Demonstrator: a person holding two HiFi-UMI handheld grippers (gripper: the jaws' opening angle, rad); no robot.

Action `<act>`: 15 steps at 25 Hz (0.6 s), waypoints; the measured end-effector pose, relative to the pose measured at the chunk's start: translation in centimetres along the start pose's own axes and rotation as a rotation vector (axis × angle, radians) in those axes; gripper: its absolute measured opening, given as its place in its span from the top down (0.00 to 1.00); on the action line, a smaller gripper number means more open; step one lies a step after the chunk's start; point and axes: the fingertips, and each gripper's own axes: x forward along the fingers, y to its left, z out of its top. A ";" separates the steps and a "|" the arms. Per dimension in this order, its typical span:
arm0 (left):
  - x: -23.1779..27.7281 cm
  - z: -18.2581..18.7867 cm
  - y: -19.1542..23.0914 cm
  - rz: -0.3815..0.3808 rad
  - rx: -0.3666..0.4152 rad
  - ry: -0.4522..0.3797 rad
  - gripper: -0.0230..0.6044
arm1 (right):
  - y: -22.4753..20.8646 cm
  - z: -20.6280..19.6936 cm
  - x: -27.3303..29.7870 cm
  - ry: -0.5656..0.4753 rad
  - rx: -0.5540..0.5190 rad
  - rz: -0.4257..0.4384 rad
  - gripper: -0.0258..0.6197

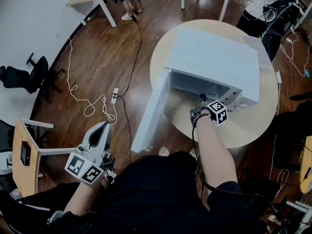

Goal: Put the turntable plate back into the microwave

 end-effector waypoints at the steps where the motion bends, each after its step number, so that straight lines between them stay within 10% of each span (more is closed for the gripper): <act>1: 0.4 0.2 -0.5 -0.013 0.015 -0.003 0.96 | -0.4 -0.5 -0.7 0.021 -0.015 -0.003 0.72; 6: 3.6 1.1 -2.7 -0.069 0.079 -0.022 0.96 | -0.6 -1.1 -7.6 0.099 -0.253 0.115 0.89; 13: 13.3 3.3 -12.0 -0.244 0.032 -0.078 0.96 | 15.3 3.5 -25.3 -0.077 -1.439 0.486 0.96; 15: 15.5 3.9 -15.2 -0.299 0.032 -0.103 0.96 | 18.4 4.2 -29.5 -0.194 -1.595 0.516 0.96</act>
